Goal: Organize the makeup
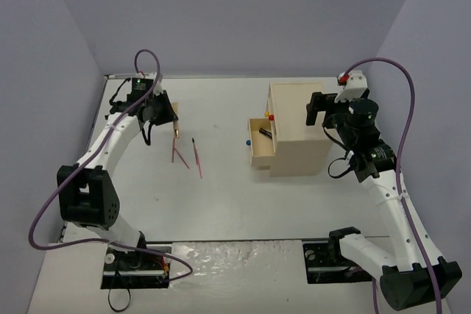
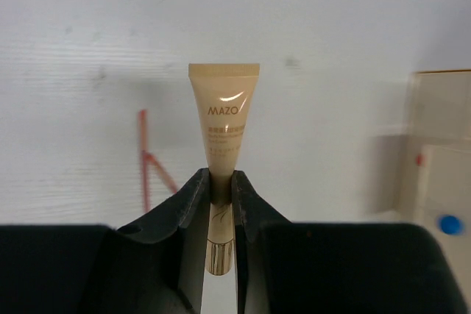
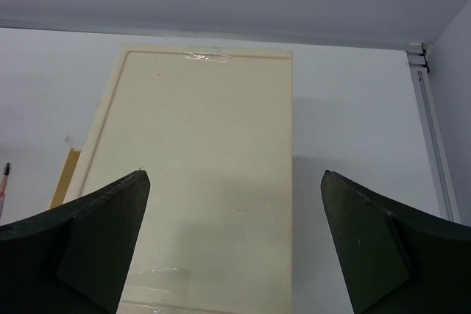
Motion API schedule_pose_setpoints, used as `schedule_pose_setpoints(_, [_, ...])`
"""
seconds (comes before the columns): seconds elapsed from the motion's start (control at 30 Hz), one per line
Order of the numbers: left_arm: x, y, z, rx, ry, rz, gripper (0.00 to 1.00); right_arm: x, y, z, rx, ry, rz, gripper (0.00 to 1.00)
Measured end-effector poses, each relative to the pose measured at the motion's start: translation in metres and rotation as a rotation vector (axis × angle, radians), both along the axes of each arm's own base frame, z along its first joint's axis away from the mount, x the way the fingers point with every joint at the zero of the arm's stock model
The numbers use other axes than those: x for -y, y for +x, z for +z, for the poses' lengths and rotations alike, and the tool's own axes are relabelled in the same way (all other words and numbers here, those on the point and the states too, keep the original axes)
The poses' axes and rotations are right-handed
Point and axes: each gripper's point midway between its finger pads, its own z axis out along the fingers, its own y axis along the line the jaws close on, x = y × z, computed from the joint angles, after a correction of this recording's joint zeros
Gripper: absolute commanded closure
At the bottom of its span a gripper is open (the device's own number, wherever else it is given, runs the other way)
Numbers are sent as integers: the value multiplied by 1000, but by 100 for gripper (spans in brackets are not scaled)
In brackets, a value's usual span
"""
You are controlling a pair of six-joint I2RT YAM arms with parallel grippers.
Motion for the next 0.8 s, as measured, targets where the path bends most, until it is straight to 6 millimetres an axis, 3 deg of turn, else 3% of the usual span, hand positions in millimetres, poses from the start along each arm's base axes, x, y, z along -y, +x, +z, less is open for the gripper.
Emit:
schedule_pose_setpoints(0.1, [56,-11,52,127,-133,-69,100,0,0,0,1,1,0,0])
schedule_pose_setpoints(0.17, [99,-23,72,160,-227,-123,100,1,0,0,1,0,-7,0])
schedule_pose_setpoints(0.23, [136,-35,80,162,-295,-166,100,2,0,0,1,0,-13,0])
schedule_pose_setpoints(0.37, [194,-56,80,126,-388,-222,99,5,0,1,3,-2,-26,0])
schedule_pose_setpoints(0.47, [220,-61,72,99,-422,-231,93,7,-1,3,9,-3,-36,0])
schedule_pose_setpoints(0.6, [238,-58,52,62,-432,-204,92,10,-3,8,25,-3,-51,0])
schedule_pose_setpoints(0.8, [254,-58,28,20,-419,-179,62,12,-5,11,36,-3,-63,0])
